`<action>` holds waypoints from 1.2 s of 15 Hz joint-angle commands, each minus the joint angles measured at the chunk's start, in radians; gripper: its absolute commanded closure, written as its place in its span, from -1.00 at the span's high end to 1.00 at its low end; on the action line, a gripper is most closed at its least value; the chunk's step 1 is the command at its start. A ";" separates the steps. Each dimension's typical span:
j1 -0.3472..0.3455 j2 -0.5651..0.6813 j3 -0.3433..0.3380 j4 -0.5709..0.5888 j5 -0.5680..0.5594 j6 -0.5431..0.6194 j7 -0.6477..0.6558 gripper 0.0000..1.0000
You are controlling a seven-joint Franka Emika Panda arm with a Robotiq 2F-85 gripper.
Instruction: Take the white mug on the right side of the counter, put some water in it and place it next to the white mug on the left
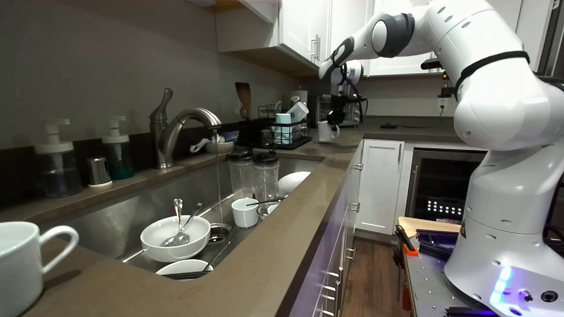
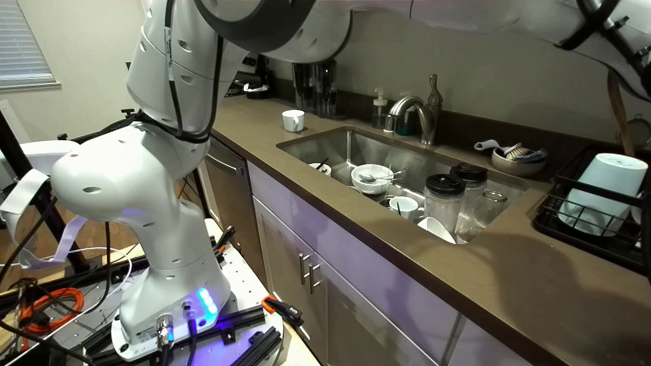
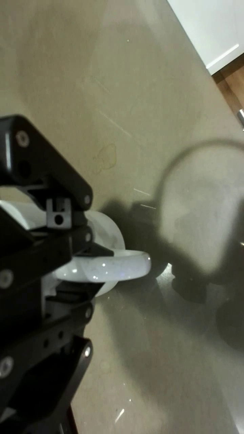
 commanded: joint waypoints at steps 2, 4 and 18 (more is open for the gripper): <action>0.031 -0.061 -0.015 -0.071 -0.024 0.014 0.010 -0.88; 0.041 -0.071 -0.018 -0.089 -0.025 0.018 0.008 -0.88; 0.053 -0.118 -0.001 -0.189 -0.036 0.044 0.012 -0.87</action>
